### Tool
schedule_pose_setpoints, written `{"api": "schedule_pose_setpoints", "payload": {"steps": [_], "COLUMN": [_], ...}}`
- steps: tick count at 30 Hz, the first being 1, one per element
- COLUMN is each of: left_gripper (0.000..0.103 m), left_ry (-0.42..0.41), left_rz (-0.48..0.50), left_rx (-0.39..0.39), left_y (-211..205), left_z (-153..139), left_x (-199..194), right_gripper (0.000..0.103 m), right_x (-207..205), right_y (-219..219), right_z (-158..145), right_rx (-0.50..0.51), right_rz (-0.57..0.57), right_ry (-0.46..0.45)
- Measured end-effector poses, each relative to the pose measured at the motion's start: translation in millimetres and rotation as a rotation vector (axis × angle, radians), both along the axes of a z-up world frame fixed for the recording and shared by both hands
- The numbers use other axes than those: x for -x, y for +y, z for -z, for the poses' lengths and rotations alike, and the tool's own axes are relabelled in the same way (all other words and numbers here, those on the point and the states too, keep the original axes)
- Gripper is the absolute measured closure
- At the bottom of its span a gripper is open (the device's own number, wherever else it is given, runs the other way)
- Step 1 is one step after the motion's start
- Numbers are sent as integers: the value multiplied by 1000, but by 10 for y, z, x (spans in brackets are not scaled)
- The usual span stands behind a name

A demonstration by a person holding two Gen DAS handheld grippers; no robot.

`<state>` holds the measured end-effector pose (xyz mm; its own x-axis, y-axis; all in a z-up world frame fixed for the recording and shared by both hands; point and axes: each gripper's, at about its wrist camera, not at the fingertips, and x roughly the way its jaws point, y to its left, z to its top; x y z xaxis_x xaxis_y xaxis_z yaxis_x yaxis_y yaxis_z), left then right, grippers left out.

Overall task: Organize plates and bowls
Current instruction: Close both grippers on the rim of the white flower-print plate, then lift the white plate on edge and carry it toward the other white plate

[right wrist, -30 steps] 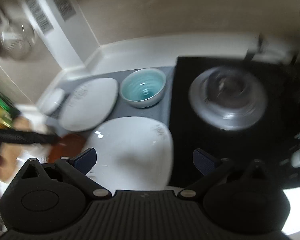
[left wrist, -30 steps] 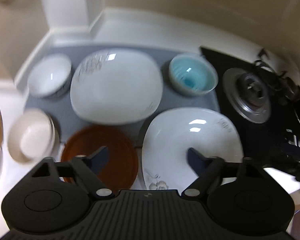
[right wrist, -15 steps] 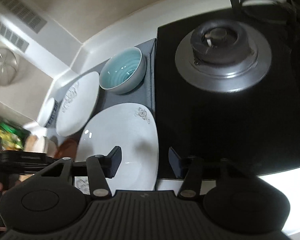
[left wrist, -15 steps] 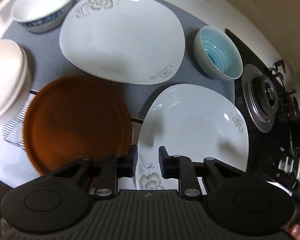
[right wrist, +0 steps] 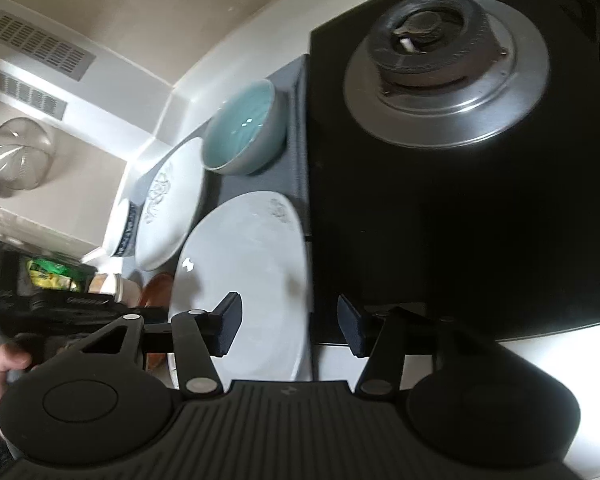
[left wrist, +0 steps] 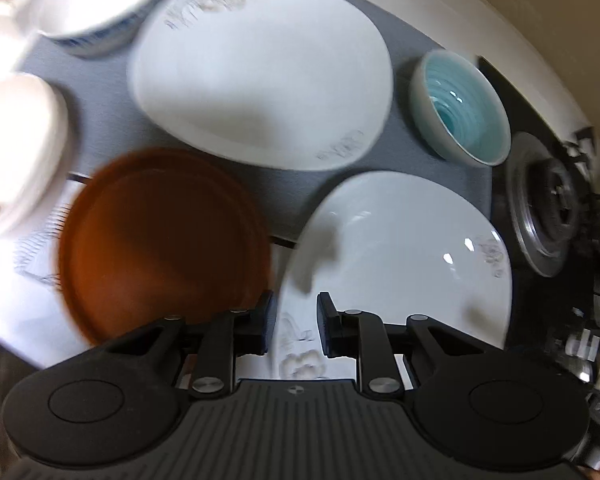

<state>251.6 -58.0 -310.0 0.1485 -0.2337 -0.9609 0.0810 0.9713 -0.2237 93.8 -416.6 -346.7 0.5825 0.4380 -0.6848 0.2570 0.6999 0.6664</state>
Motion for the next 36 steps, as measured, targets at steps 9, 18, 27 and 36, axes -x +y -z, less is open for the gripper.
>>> {"api": "schedule_pose_setpoints", "payload": {"steps": [9,18,27,36], "left_gripper": [70,69,76,76], "left_ry": [55,103,64,-33], "left_rz": [27,44,90,168], "left_rx": [-32,-5,-28,-71], "left_y": [-127,-183,-197,-380], "left_z": [260,483,418,330], "left_x": [-4,-132,-32,84], "right_gripper": [36,37,71,75], "right_x": [-54,-72,-116,-39], "right_y": [77,122,196,70], "right_z": [29,67,170,261], "right_rx": [3,0,32,-32], "right_rz": [-40,-61,-67,-98], "right_ry": [-6,-5,-28,-29]}}
